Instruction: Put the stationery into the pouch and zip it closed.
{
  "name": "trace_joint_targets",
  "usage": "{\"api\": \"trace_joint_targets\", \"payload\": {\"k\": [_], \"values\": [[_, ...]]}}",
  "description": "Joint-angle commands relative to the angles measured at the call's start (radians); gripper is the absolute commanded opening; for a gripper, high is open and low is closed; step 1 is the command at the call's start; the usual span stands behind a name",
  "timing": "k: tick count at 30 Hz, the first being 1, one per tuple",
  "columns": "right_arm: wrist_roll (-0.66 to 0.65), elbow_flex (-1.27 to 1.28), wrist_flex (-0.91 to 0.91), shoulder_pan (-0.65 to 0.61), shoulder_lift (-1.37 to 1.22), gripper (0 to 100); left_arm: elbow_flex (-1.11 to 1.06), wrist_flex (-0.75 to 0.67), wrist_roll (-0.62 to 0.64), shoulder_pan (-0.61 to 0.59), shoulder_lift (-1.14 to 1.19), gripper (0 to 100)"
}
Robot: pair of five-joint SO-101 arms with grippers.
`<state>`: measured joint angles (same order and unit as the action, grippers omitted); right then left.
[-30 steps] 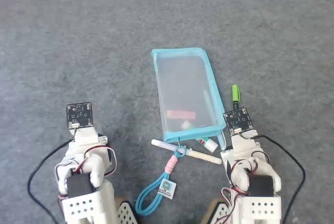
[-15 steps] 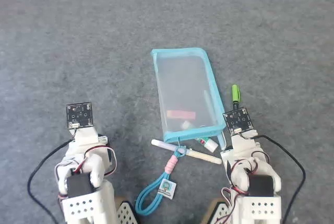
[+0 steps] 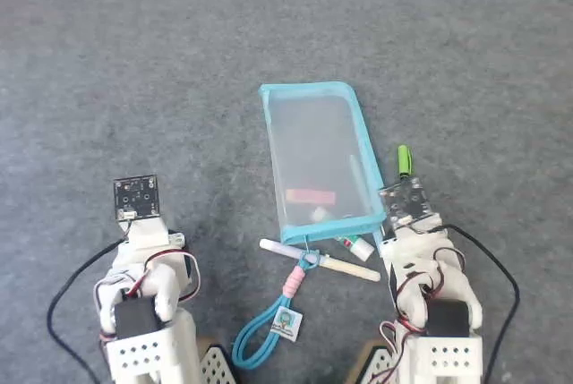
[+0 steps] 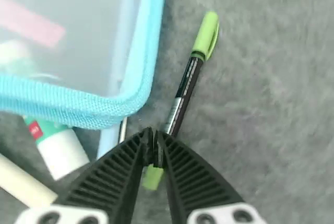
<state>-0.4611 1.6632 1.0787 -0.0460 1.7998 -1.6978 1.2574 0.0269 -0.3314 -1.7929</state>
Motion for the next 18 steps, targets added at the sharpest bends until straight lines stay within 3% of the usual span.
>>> {"api": "trace_joint_targets", "payload": {"k": [1,8,14,18], "values": [[-0.031,-0.086,-0.004,0.002,0.002,0.9,0.013,0.003,0.017,0.005,-0.021,3],[0.018,-0.359,0.088,-0.179,-0.097,0.9,0.013,0.003,0.017,0.005,-0.021,3],[0.061,-0.571,0.058,-0.381,-0.593,2.0,0.013,0.003,0.017,0.005,-0.021,3],[0.086,-0.724,0.05,-0.493,-0.885,11.0,0.013,0.003,0.017,0.005,-0.021,3]]}}
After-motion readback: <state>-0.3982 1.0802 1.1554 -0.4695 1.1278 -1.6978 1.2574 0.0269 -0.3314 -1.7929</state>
